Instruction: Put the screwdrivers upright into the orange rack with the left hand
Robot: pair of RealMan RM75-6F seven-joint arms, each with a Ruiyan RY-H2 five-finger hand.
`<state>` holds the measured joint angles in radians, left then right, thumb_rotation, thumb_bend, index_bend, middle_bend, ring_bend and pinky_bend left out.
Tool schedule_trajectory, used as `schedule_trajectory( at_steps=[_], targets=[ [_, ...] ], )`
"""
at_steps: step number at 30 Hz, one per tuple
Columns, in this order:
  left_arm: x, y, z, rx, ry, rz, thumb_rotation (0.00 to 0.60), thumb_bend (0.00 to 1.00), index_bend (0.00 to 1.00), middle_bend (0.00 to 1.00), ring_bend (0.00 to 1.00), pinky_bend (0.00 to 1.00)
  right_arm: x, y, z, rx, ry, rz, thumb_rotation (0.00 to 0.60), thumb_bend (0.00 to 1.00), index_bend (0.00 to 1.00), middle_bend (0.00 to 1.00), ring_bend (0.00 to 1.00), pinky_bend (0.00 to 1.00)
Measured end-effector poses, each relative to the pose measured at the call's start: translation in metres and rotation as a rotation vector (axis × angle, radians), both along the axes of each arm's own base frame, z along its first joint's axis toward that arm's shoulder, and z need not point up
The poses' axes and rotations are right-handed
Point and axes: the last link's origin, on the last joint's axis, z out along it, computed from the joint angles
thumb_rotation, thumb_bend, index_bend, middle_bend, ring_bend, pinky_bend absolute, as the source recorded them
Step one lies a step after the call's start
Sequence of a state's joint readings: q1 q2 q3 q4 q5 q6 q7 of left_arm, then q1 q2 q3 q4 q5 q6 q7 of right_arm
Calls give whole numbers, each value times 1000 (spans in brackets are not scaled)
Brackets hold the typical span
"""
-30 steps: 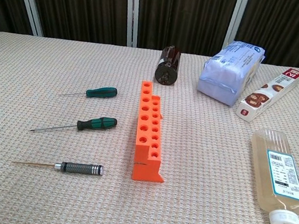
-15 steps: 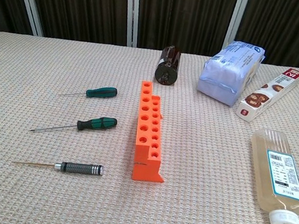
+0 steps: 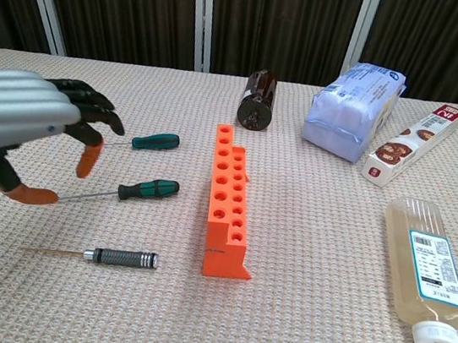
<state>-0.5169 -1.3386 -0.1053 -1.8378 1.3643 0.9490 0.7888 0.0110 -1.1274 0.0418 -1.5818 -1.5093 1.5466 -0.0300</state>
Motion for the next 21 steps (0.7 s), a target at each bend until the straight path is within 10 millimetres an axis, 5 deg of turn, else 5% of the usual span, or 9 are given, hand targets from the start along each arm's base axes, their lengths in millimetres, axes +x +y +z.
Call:
schedule_trajectory(
  at_steps=[8,21],
  targets=[
    [29,3,-49,-29,35,-8,600,191,488,115,32,0,-2,2,0,-1,-1,-11,600,25,3,0,0,0],
    [42,-8,-79,-26,25,58,600,174,501,120,33,0,-5,3,0,5,-7,-18,600,25,10,0,0,0]
  ],
)
